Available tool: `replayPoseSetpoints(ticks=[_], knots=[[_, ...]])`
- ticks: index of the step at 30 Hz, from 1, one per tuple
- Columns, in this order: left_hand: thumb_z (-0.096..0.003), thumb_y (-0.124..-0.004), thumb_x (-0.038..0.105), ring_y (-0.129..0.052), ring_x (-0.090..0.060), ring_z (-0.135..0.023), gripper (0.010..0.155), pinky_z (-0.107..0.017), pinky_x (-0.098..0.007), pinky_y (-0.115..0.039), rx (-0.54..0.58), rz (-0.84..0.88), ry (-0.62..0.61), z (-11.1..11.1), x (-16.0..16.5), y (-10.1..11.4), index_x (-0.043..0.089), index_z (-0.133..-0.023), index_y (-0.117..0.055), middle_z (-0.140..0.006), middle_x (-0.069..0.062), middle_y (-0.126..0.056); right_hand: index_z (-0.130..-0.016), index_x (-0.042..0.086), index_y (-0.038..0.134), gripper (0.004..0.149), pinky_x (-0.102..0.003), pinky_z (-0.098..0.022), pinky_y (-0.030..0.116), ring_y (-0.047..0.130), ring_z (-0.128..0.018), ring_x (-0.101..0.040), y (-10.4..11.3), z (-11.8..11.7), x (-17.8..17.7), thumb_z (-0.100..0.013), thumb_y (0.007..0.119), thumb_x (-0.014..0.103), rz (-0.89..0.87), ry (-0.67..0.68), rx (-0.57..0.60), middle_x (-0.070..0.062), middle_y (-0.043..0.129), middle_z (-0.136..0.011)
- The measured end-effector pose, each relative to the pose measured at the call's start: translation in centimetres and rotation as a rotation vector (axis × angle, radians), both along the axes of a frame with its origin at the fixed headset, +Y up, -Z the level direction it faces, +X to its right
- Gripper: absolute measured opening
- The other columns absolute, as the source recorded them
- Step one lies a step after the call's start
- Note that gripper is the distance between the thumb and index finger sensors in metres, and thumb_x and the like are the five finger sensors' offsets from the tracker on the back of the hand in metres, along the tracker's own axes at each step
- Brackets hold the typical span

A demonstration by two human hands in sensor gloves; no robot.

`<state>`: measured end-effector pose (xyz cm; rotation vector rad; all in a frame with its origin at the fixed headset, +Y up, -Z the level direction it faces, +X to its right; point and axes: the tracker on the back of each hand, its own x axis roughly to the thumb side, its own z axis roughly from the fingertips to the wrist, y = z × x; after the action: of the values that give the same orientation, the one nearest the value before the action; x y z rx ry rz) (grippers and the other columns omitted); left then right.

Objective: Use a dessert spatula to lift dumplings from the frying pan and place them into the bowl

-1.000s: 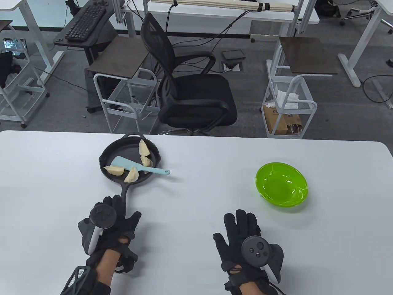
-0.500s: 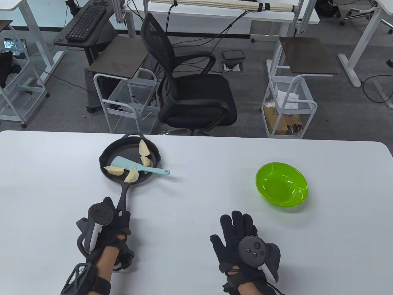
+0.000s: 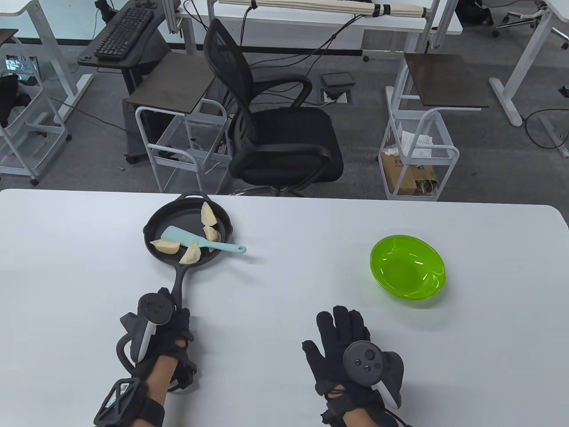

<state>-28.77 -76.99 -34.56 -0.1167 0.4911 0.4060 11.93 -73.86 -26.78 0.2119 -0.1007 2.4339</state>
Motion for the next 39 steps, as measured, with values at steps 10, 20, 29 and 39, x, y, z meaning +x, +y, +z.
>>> replayPoseSetpoints(ticks=[10, 20, 29, 39], knots=[[-0.0478, -0.074, 0.055, -0.082, -0.025, -0.077, 0.074, -0.075, -0.057, -0.045, 0.000, 0.038, 0.036, 0.3, -0.3, 0.6, 0.026, -0.108, -0.042, -0.085, 0.001, -0.087, -0.110, 0.013, 0.040, 0.072, -0.070, -0.072, 0.014, 0.009, -0.100, -0.058, 0.0, 0.1, 0.2, -0.058, 0.071, 0.051, -0.019, -0.010, 0.004, -0.023, 0.019, -0.115], [-0.0415, -0.084, 0.068, -0.101, -0.018, -0.050, 0.065, -0.066, -0.054, -0.068, 0.013, 0.011, 0.066, 0.8, -0.3, 2.1, 0.024, -0.088, -0.079, -0.047, 0.008, -0.105, -0.111, 0.013, 0.039, 0.073, -0.070, -0.072, 0.013, 0.009, -0.100, -0.058, -0.1, 0.0, 0.3, -0.058, 0.071, 0.051, -0.020, -0.015, -0.016, -0.023, 0.018, -0.115], [-0.0450, -0.084, 0.052, -0.098, -0.021, -0.058, 0.068, -0.059, -0.052, -0.073, -0.036, 0.102, -0.003, 0.4, -0.4, 1.4, 0.024, -0.103, -0.063, -0.071, 0.001, -0.104, -0.110, 0.013, 0.039, 0.073, -0.071, -0.072, 0.015, 0.011, -0.101, -0.059, -0.1, 0.0, 0.3, -0.058, 0.071, 0.051, -0.012, -0.011, -0.012, -0.023, 0.019, -0.115], [-0.0441, -0.086, 0.063, -0.100, -0.014, -0.017, 0.058, -0.040, -0.046, -0.085, -0.105, 0.248, 0.034, 0.8, 0.3, 1.7, 0.020, -0.083, -0.083, -0.029, 0.009, -0.108, -0.111, 0.013, 0.039, 0.073, -0.071, -0.072, 0.016, 0.013, -0.101, -0.059, -0.1, -0.1, 0.3, -0.058, 0.071, 0.051, 0.008, -0.011, -0.010, -0.023, 0.019, -0.115]])
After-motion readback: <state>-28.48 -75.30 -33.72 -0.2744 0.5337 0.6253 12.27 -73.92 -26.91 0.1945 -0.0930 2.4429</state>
